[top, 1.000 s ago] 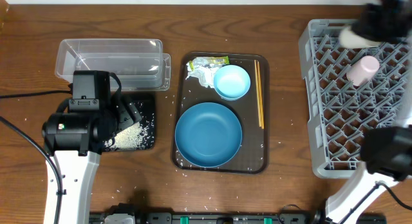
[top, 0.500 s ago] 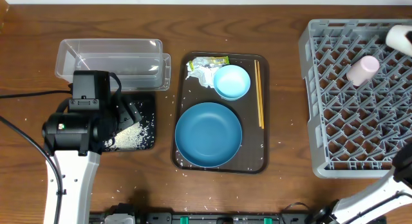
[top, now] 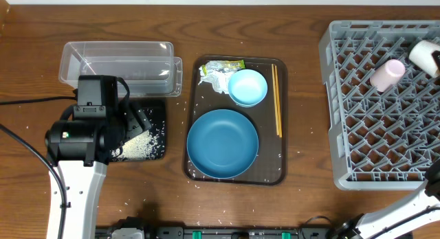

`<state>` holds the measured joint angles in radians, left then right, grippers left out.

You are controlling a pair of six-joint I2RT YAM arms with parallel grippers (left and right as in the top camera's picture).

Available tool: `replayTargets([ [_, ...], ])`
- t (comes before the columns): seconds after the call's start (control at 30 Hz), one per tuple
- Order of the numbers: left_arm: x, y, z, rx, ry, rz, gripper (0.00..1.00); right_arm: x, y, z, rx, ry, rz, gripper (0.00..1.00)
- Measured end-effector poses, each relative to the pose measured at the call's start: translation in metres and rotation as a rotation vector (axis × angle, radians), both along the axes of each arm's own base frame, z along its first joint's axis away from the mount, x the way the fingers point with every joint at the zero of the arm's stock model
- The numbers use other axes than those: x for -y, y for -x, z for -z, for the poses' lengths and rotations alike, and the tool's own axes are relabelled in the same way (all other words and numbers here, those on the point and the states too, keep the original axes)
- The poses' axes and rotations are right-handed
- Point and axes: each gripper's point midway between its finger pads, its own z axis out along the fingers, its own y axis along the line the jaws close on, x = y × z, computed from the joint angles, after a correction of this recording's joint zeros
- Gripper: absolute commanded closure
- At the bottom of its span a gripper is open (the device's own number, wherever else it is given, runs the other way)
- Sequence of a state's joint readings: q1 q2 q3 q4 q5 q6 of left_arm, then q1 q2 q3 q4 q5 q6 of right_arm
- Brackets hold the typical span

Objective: Sort waste into correct bins and load items into the dishwasher rack
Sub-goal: 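Carry the white cup with the right gripper into the grey rack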

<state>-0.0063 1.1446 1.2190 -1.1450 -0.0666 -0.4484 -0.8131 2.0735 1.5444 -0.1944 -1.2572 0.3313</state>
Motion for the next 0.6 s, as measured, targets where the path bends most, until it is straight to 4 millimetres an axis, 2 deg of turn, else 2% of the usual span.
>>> replayTargets([
  [0.3,0.000,0.000,0.000,0.000,0.000,0.000,0.07,0.000,-0.002,0.039,-0.077,-0.130,-0.010,0.96],
  [0.43,0.000,0.000,0.000,0.000,0.000,0.000,0.07,-0.002,-0.001,0.040,-0.078,-0.151,-0.022,0.93],
  [0.5,0.000,0.000,0.000,0.000,0.000,0.000,0.07,-0.001,-0.001,0.041,-0.084,-0.153,-0.016,0.86],
  [0.6,0.000,0.000,0.000,0.000,0.000,0.000,0.07,0.003,0.001,0.046,-0.099,-0.165,-0.001,0.81],
])
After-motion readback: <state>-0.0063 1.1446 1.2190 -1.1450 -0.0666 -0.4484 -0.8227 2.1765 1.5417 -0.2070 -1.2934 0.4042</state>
